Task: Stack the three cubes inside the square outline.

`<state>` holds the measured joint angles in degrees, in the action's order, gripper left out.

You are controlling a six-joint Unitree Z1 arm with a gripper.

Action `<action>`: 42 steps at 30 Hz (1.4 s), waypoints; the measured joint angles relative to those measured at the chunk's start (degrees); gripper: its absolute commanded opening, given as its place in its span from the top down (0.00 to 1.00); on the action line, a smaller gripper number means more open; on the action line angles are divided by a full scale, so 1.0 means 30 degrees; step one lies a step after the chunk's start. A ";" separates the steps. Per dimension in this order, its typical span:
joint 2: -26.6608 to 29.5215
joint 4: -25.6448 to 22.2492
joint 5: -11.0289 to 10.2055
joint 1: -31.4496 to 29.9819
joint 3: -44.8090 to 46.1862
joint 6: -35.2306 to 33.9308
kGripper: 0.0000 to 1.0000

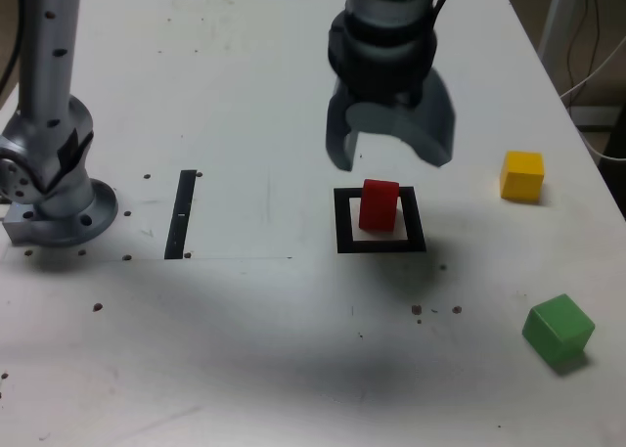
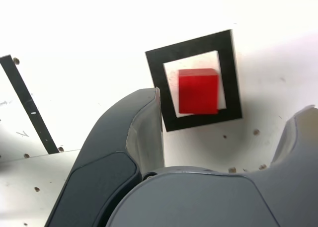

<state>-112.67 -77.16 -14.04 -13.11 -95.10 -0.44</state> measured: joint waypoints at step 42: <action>-0.8224 -0.3493 -0.0176 0.3674 -1.3457 0.7083 0.09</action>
<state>-137.34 -87.64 -14.56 -2.09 -135.47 20.81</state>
